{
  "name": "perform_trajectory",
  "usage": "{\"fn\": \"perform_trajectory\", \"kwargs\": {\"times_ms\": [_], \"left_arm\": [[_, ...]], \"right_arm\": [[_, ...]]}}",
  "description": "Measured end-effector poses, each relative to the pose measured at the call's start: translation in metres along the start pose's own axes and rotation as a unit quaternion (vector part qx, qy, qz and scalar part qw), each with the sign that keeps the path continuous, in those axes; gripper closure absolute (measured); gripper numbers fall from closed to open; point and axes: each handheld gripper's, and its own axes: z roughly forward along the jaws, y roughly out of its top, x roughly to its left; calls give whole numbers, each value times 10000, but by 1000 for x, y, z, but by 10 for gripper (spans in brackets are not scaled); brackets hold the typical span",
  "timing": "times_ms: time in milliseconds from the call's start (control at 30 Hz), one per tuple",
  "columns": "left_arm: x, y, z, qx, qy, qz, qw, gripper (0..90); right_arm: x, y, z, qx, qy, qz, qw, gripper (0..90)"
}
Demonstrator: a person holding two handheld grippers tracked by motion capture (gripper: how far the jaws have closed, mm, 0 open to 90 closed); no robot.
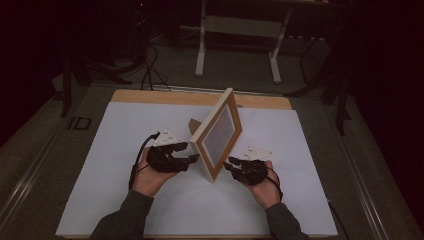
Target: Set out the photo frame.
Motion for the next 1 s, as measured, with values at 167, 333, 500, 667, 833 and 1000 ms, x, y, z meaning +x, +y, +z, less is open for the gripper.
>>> {"fn": "perform_trajectory", "kwargs": {"times_ms": [167, 333, 500, 667, 833, 1000], "left_arm": [[-4, 5, 3, -31, 11, 12, 10000, 404], [-6, 10, 5, -63, 65, 21, 10000, 403], [-8, 13, 7, -109, 128, -37, 9999, 403], [-9, 16, 9, -127, 251, -91, 9996, 404], [-11, 18, 12, -198, 403, -168, 9988, 425], [-15, 21, 14, -223, 465, -172, 9985, 500]], "right_arm": [[-1, -2, 0, 3, 3, 19, 10000, 723], [-3, -5, 0, 20, 71, 55, 10000, 725], [-4, -7, -1, 33, -45, 24, 10000, 713], [-6, -8, -2, 23, -53, 106, 9999, 685], [-7, -11, -4, 47, -75, 150, 9998, 674], [-9, -14, -5, 106, -80, 145, 9998, 662]]}}
